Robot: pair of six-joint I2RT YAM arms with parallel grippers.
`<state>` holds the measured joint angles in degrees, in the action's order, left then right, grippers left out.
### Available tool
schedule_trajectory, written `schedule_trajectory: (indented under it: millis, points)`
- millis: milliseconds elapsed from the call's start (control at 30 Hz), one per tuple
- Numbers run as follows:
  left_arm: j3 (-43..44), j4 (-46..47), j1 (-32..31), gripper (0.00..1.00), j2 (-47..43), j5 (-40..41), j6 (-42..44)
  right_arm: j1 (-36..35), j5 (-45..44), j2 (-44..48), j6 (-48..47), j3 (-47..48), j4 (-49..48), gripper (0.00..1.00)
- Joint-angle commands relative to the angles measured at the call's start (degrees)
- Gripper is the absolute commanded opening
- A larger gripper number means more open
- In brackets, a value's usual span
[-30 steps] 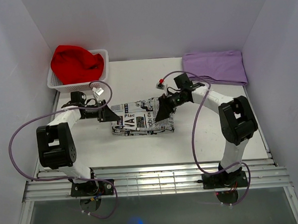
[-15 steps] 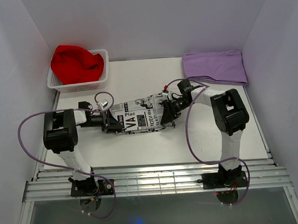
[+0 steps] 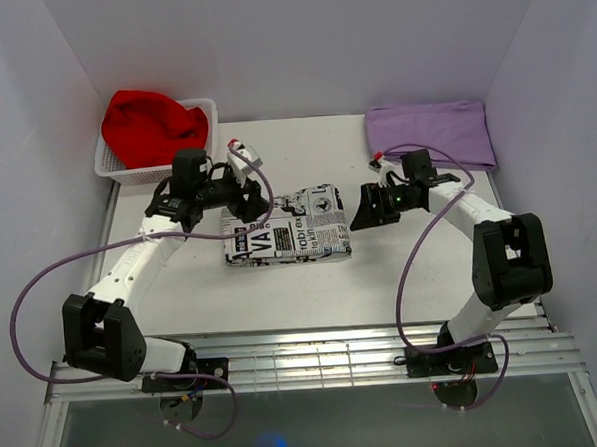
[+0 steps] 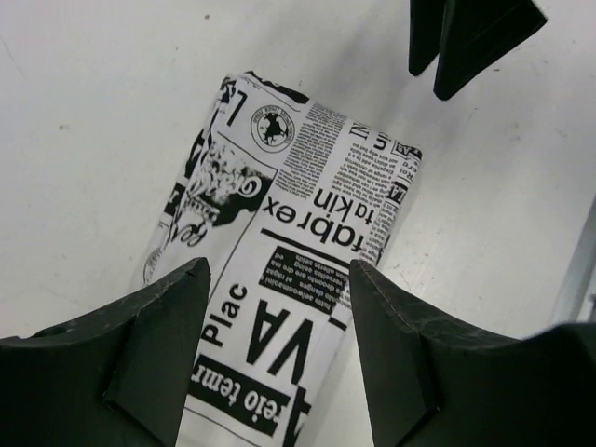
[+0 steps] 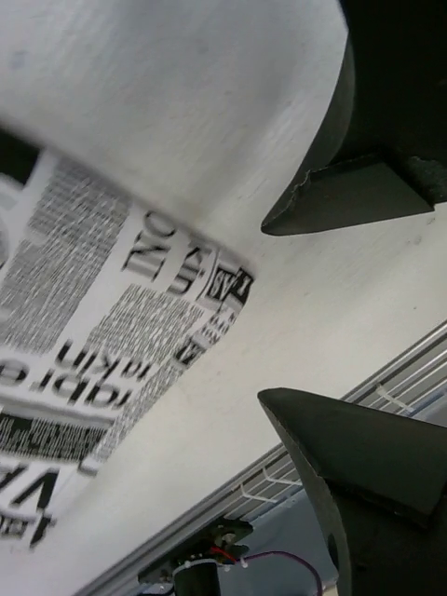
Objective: Fold and stack the trousers
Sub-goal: Neatly place the folded trousers to the corner
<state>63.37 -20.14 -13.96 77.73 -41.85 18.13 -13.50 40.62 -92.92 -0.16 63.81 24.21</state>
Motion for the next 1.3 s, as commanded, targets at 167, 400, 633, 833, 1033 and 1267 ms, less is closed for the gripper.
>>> schedule_trajectory:
  millis: [167,400,633,833,1033,1267]
  points:
    - [-6.5,12.4,-14.9,0.78,3.9,18.5,14.4,1.5,-3.6,-6.8,9.1,-10.7,-13.4,0.68]
    - [-17.1,26.6,-25.0,0.79,5.1,24.6,21.5,1.4,2.6,-13.0,15.9,-12.2,-22.7,0.55]
    - [-17.7,31.8,-29.6,0.79,12.1,26.3,20.4,1.0,8.1,-16.9,18.9,-9.7,-23.5,0.28]
    - [-19.3,34.4,-31.5,0.79,14.6,26.4,22.2,1.1,14.0,-12.6,23.9,-8.1,-26.7,0.08]
    - [-21.1,35.3,-31.7,0.76,15.7,26.7,23.8,1.1,17.6,-9.6,31.4,-8.5,-30.7,0.08]
    - [-21.5,37.2,-31.7,0.63,18.3,29.1,22.7,1.2,18.7,-8.2,35.7,-10.0,-32.3,0.08]
